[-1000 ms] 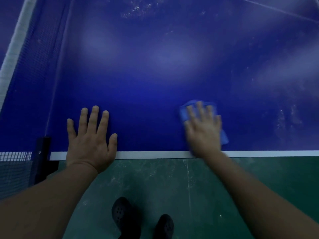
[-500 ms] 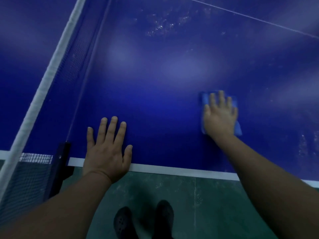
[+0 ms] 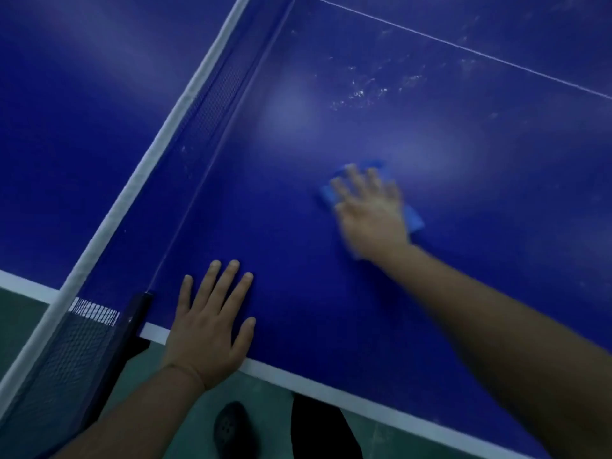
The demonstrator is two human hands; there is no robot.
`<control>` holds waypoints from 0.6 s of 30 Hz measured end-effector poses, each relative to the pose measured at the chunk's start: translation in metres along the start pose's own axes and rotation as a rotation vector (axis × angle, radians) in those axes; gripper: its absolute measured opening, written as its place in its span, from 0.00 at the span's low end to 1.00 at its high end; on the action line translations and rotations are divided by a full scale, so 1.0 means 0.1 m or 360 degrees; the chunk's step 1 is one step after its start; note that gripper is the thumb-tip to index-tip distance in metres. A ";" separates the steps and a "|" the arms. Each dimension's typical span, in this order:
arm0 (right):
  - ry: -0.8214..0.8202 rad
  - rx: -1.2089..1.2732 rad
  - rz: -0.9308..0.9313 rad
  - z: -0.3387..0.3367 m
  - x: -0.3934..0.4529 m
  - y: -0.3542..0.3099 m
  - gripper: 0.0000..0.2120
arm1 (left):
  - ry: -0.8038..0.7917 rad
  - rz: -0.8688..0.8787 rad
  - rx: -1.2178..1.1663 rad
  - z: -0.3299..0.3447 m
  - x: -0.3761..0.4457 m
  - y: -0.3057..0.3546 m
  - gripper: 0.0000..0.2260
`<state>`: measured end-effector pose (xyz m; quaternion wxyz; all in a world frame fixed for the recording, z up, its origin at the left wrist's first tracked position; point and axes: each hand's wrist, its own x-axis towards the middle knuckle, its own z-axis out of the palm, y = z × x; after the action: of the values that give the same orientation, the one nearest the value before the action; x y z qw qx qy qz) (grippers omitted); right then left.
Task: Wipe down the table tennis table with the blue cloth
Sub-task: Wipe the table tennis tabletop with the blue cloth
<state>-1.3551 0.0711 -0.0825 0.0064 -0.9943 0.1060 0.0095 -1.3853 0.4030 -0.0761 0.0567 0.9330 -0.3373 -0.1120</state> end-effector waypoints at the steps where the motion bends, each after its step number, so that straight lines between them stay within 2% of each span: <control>1: -0.0022 -0.0016 0.0294 -0.02 0.09 0.42 0.25 | 0.0026 -0.0019 -0.0005 0.00 0.02 0.02 0.29; 3: -0.0044 0.0122 0.0865 -0.11 0.20 1.01 0.25 | 0.0109 -0.0106 -0.0042 -0.02 0.11 0.08 0.29; 4: -0.0037 0.0209 0.1066 -0.14 0.26 1.09 0.26 | 0.0138 -0.0152 -0.0072 -0.03 0.17 0.13 0.29; 5: -0.0017 0.0229 0.1153 -0.14 0.31 1.01 0.26 | 0.0152 -0.0186 -0.0098 -0.04 0.23 0.19 0.29; 6: 0.0007 0.0186 0.1098 -0.14 0.34 0.80 0.25 | 0.0152 -0.0214 -0.0111 -0.03 0.28 0.25 0.29; 7: 0.0050 0.0158 0.0888 -0.11 0.35 0.52 0.25 | 0.0136 -0.0244 -0.0112 -0.01 0.30 0.29 0.29; 8: 0.0050 0.0156 0.0556 -0.09 0.30 0.20 0.25 | 0.0115 -0.0280 -0.0104 0.01 0.31 0.32 0.29; 10: -0.0038 0.0124 -0.0278 -0.01 0.06 -0.36 0.24 | 0.0096 -0.0324 -0.0071 0.05 0.31 0.34 0.29; 11: -0.0069 0.0113 -0.0579 0.00 -0.01 -0.43 0.24 | 0.0091 -0.0322 -0.0055 0.06 0.31 0.34 0.29; 12: -0.0076 0.0126 -0.0724 -0.01 0.04 -0.33 0.24 | 0.0089 -0.0314 -0.0047 0.07 0.31 0.33 0.29; 13: -0.0042 0.0107 -0.0670 -0.03 0.18 -0.11 0.24 | 0.0092 -0.0311 -0.0046 0.07 0.31 0.32 0.29; 14: -0.0009 0.0037 -0.0469 -0.04 0.34 0.17 0.24 | 0.0097 -0.0314 -0.0046 0.06 0.31 0.32 0.29; 16: -0.0025 -0.0029 0.0196 -0.08 0.64 0.83 0.25 | 0.0100 -0.0312 -0.0049 0.06 0.32 0.33 0.28; 18: -0.0067 0.0129 0.0808 -0.18 0.77 1.32 0.26 | 0.0105 -0.0320 -0.0049 0.06 0.32 0.34 0.28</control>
<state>-1.3070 -0.0749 -0.0673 0.0460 -0.9343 0.3525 0.0272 -1.3837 0.3565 -0.0818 0.0704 0.9643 -0.2382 -0.0916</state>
